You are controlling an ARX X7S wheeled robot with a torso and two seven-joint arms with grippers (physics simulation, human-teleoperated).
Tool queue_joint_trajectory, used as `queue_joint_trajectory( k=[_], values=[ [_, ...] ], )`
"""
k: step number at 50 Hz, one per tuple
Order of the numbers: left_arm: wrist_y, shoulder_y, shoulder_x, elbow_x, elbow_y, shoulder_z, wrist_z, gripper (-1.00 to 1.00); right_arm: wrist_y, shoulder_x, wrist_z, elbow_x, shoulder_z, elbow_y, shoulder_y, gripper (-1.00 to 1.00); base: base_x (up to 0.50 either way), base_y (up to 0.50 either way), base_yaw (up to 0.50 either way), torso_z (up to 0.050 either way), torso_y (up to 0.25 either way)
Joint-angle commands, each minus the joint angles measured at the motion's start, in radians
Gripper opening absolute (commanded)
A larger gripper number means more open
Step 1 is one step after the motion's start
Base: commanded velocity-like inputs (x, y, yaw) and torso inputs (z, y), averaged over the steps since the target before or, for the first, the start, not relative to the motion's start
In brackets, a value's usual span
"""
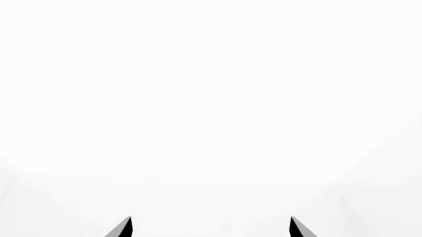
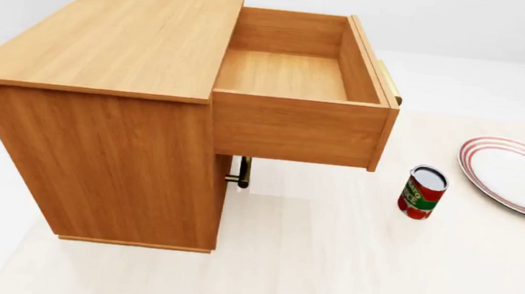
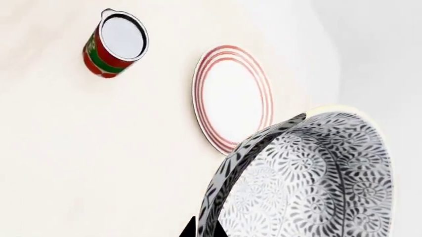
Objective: Put the bowl in the top drawer of the cabinet.
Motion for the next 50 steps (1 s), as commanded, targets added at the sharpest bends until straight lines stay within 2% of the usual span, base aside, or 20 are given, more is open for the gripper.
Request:
queue_joint_trajectory(
  k=[1, 11, 21, 25, 28, 29, 43, 50],
  values=[
    [0.013, 0.001, 0.003, -0.002, -0.003, 0.001, 0.008, 1.00, -0.210, -0.057, -0.313, -0.213, -0.027, 0.079, 0.083, -1.00, 0.00, 0.00, 0.00, 0.000, 0.000],
    [0.035, 0.003, 0.007, 0.010, -0.007, 0.005, 0.027, 1.00, -0.509, -0.250, -0.493, -0.240, 0.018, 0.361, 0.031, -1.00, 0.00, 0.00, 0.00, 0.000, 0.001],
    [0.052, 0.004, 0.016, 0.007, -0.011, 0.003, 0.032, 1.00, -0.736, -0.473, -0.641, -0.240, 0.069, 0.708, -0.024, -1.00, 0.00, 0.00, 0.00, 0.000, 0.000],
    [0.060, 0.005, 0.018, 0.012, -0.013, 0.004, 0.037, 1.00, -0.909, -0.622, -0.697, -0.244, 0.104, 0.975, -0.076, -1.00, 0.00, 0.00, 0.00, 0.000, 0.000],
    [0.065, 0.005, 0.021, 0.017, -0.013, 0.005, 0.038, 1.00, -1.105, -0.783, -0.767, -0.246, 0.139, 1.298, -0.125, -1.00, 0.00, 0.00, 0.00, 0.000, 0.000],
    [0.066, 0.005, 0.021, 0.018, -0.014, 0.005, 0.038, 1.00, -1.134, -0.811, -0.779, -0.248, 0.151, 1.346, -0.130, -1.00, 0.00, 0.00, 0.00, 0.000, 0.000],
    [0.084, 0.006, 0.030, 0.031, -0.016, 0.005, 0.036, 1.00, -1.164, -0.951, -0.781, -0.519, 0.524, 1.349, -0.160, -1.00, 0.00, 0.00, 0.00, 0.000, 0.001],
    [0.088, 0.007, 0.031, 0.036, -0.017, 0.006, 0.032, 1.00, -1.197, -0.997, -0.776, -0.614, 0.653, 1.349, -0.172, -1.00, 0.00, 0.00, 0.00, 0.000, 0.000]
  ],
)
